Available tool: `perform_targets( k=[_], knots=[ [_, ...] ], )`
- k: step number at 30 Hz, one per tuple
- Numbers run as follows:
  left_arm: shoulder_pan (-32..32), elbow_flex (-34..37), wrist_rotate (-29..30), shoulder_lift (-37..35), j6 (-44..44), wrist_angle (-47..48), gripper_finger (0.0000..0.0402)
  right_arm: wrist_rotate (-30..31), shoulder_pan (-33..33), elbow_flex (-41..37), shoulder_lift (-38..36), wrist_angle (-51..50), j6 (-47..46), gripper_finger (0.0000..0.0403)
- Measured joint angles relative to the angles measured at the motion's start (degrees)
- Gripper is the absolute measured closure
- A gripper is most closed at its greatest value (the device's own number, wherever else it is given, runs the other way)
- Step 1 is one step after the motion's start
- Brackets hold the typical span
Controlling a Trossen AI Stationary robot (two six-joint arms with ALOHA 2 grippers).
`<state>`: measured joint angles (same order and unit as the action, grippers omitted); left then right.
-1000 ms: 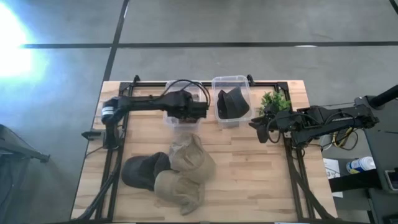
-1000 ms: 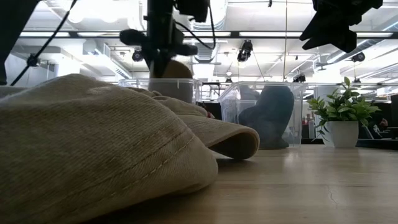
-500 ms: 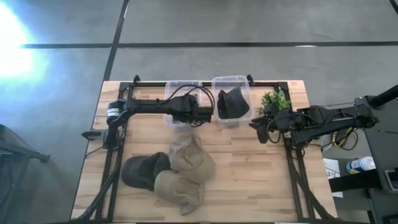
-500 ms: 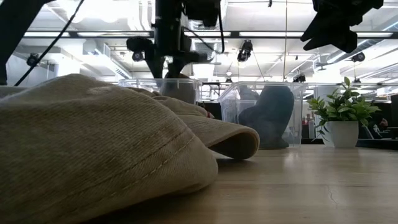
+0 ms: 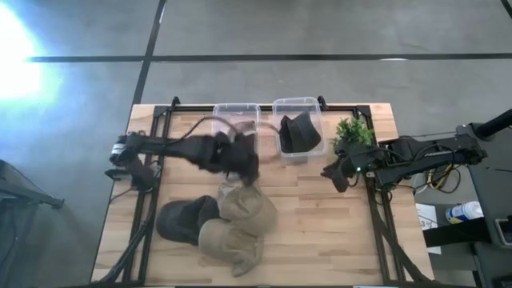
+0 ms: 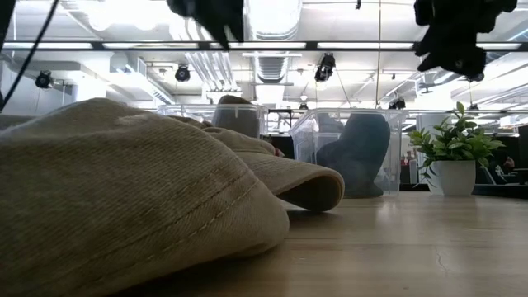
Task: Pick & Place hat
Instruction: Put the top brown cap into the left transparent bin
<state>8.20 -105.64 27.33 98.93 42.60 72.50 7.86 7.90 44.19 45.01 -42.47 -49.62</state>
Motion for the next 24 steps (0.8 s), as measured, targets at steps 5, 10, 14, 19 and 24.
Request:
perform_targets(
  k=[5,10,14,19,24],
  knots=[
    [8.88,1.08,-5.55,0.76,-9.71,-7.9,0.0236,-10.15,1.22,-2.86,4.37,6.27,-6.02,0.0275],
    [14.33,4.04,-5.78,2.65,-12.58,-5.25,0.0236,-13.83,6.64,-9.16,10.2,23.6,-14.5,0.0275],
    [16.23,8.44,-5.73,2.39,-12.32,-2.41,0.0236,-8.85,13.16,-13.98,16.4,38.85,-24.12,0.0275],
    [17.1,14.34,-5.6,0.94,-13.13,-1.93,0.0236,0.91,21.38,-17.28,28.17,56.15,-38.95,0.0257],
    [17.48,21.14,-5.28,-0.46,-16.1,-2.11,0.0236,7.45,25.36,-13.8,42.06,65.36,-48.34,0.0218]
  ],
)
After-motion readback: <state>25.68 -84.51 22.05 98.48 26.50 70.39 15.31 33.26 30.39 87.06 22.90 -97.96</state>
